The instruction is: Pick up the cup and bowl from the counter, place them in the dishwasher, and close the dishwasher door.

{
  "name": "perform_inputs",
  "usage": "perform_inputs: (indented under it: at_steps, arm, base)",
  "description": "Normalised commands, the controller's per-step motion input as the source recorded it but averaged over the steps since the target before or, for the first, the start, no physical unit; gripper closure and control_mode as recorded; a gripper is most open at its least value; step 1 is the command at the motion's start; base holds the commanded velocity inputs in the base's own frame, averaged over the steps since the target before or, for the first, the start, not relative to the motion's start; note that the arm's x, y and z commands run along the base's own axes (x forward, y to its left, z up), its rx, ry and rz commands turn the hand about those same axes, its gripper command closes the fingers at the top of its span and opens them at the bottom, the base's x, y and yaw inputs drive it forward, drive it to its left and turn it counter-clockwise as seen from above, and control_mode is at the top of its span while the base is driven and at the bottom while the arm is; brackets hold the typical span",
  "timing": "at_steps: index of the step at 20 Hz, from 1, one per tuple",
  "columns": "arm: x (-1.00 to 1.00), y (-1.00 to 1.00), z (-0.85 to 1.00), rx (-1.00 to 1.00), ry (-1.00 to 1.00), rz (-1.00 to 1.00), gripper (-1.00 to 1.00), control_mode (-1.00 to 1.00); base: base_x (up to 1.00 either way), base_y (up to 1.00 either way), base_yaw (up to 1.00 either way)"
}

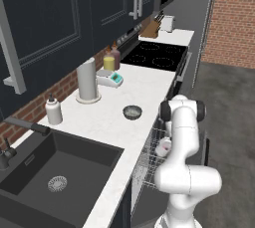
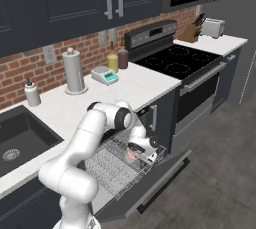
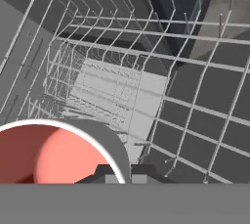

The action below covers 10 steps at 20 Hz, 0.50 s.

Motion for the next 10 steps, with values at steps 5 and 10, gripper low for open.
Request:
perform_inputs:
  at_steps: [5, 10]
  arm:
    - [0.36, 0.0, -0.67, 0.0, 0.01, 0.0, 1.0, -1.0]
    - [0.22, 0.0, -0.71, 0.0, 0.04, 0.0, 1.0, -1.0]
  base:
    - [0.0, 0.0, 0.0]
    - [0.0, 0.0, 0.0]
